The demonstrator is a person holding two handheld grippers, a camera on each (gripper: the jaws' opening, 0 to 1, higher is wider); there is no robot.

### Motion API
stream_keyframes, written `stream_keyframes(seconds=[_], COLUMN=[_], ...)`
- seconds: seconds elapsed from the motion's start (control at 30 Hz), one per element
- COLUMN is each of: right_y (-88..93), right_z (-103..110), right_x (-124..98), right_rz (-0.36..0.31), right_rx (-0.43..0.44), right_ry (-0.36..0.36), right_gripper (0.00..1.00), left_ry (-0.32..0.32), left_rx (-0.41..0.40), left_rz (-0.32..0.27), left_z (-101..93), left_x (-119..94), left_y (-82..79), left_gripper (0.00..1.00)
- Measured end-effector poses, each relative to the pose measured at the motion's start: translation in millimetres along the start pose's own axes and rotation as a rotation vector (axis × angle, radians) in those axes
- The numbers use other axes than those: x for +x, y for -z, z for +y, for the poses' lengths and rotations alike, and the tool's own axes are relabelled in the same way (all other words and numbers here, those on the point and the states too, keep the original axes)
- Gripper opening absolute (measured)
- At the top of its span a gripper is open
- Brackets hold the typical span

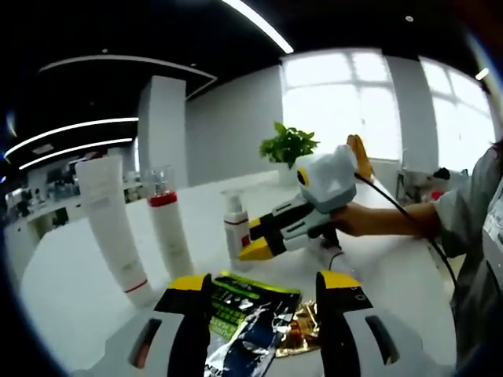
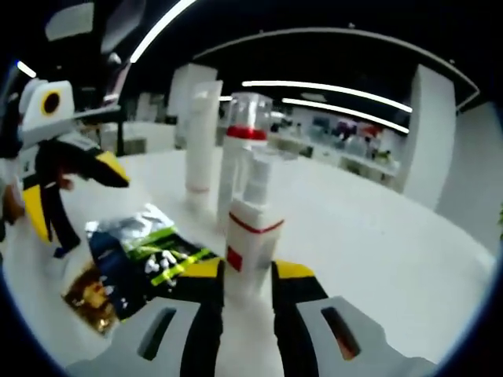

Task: Arrange the skincare products in the storage area until every visible bottle or jar stands upright without overlapping.

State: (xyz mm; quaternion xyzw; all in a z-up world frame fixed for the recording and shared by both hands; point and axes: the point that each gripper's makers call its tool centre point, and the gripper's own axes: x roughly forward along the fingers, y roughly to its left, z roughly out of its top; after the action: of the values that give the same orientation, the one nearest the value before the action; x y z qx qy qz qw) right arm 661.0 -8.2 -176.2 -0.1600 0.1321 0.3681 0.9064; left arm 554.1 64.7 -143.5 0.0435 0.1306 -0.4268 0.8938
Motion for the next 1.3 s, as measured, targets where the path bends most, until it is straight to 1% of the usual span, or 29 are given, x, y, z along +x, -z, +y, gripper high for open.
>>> stream_keyframes(seconds=[0.1,0.33,0.53,0.7,1.0,1.2,1.3], right_y=[-2.0,-7.6,-10.0,-10.5,-10.9,-10.3,-8.7], right_z=[-2,-12,-20,-23,-27,-33,-32], right_x=[5,22,30,34,39,43,42], right_rz=[0.003,-0.002,-0.012,-0.023,-0.030,-0.041,-0.045], right_rx=[-0.012,-0.020,-0.019,-0.001,-0.030,0.000,0.007], right_ry=[0.001,0.012,0.031,0.035,0.053,0.057,0.053], right_gripper=[0.22,0.22,0.22,0.22,0.22,0.22,0.22], left_ry=[-0.013,-0.033,-0.043,-0.041,-0.035,-0.036,-0.036], left_rx=[-0.013,-0.039,-0.037,-0.035,-0.034,-0.033,-0.033], left_rz=[0.016,0.011,0.012,0.012,0.009,0.008,0.008], left_z=[0.9,8.0,10.9,10.7,9.1,9.9,10.0], left_x=[-1,-4,-5,-4,-2,-2,-2], left_y=[1.5,1.0,2.0,2.6,3.0,3.5,3.6], left_gripper=[0.54,0.54,0.54,0.54,0.54,0.54,0.54])
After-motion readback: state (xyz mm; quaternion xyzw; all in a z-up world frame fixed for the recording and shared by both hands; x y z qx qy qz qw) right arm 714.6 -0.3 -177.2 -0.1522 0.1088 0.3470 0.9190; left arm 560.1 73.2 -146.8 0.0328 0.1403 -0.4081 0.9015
